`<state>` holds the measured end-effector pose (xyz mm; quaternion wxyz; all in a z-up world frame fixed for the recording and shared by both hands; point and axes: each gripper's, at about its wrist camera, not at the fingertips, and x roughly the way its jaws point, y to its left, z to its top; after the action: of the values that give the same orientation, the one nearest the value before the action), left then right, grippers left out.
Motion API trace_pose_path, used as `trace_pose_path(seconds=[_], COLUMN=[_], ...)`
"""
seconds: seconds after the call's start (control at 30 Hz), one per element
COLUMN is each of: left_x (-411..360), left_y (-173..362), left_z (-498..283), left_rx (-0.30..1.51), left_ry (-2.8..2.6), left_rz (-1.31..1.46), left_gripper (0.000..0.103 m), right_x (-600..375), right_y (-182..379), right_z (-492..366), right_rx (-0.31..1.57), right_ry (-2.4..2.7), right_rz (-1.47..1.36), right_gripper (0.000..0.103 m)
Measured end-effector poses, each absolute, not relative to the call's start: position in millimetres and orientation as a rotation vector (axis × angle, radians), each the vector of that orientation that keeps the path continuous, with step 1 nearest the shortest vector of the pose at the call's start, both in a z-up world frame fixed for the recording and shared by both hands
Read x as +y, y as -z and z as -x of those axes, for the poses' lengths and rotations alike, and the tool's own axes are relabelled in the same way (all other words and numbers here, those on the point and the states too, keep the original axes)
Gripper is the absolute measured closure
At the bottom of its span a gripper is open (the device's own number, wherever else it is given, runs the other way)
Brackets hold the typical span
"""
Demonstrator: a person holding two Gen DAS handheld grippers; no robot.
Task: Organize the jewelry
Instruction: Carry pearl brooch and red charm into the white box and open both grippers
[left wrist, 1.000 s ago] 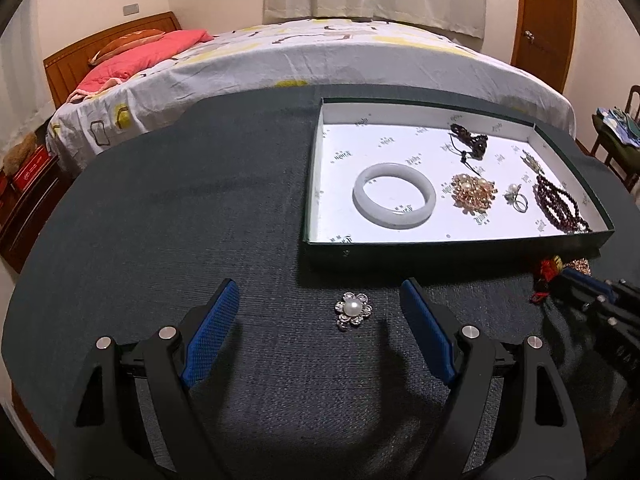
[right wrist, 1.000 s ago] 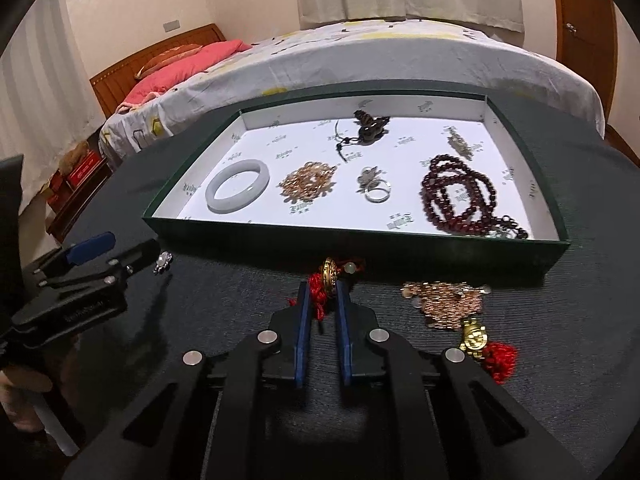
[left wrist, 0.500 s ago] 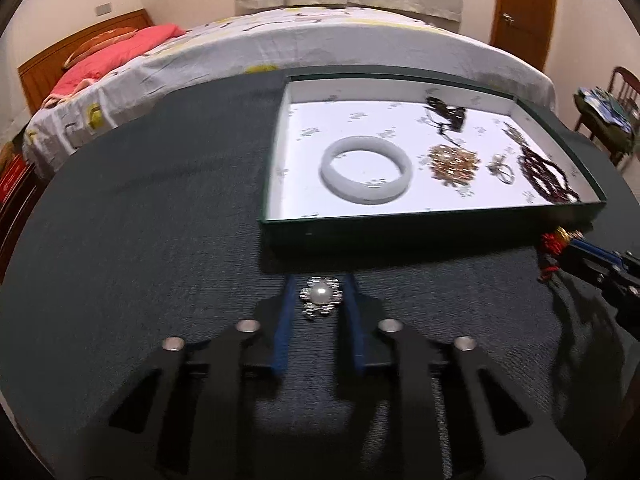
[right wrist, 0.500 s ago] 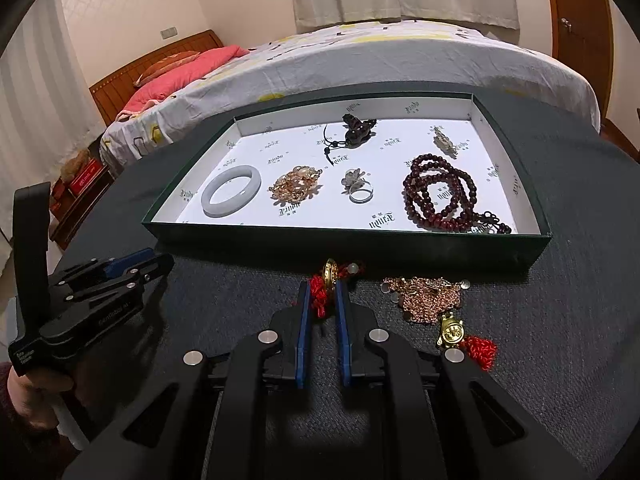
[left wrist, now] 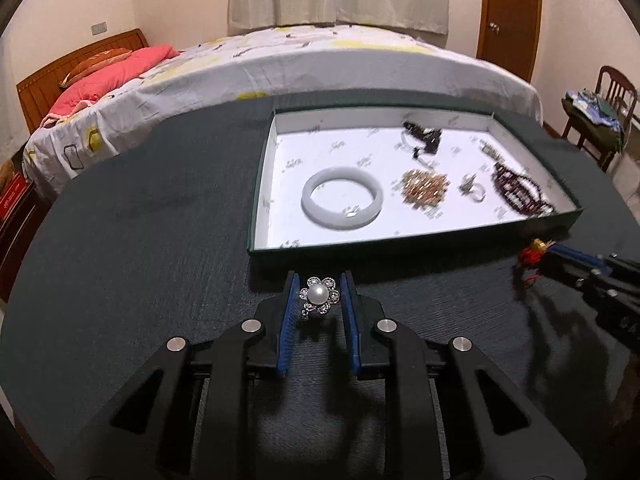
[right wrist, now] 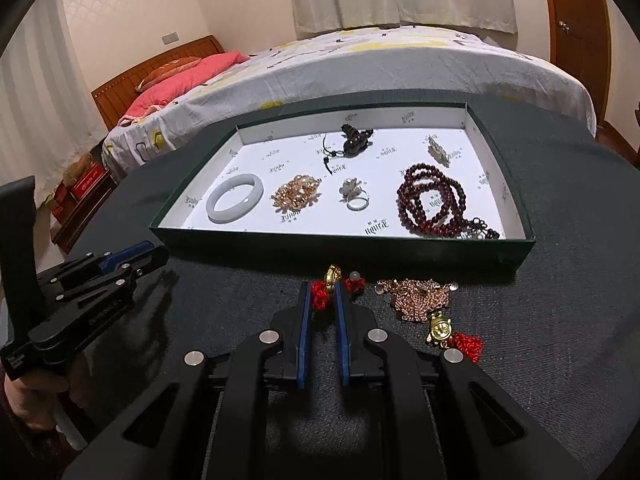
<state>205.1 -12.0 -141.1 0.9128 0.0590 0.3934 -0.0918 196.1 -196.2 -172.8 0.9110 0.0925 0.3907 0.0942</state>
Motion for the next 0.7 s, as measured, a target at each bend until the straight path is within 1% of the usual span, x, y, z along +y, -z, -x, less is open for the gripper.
trace_pose_path(seconds=[0.23, 0.3, 0.33, 0.7], left_x=[-18.4, -19.8, -20.1, -20.7], left_y=[119.2, 114.7, 112.9, 114.8], left_z=[-200.5, -200.7, -201.6, -203.3], left_rx=[0.766, 0.757, 0.754, 0.756], left_ry=[0.210, 0.212, 0.211, 0.218], left_rz=[-0.090, -0.085, -0.080, -0.080], left_gripper=[0.082, 0.087, 0.087, 0.087], right_x=[-196.1, -196.4, -196.6, -197.1], right_y=[157.4, 154.3, 152.5, 150.1], right_z=[-192.6, -192.5, -192.5, -193.2], right_rx=[0.763, 0.756, 0.752, 0.750], right_ry=[-0.194, -0.195, -0.195, -0.199], right_rz=[-0.184, -0.185, -0.187, -0.189], right_gripper=[0.091, 0.091, 0.091, 0.091])
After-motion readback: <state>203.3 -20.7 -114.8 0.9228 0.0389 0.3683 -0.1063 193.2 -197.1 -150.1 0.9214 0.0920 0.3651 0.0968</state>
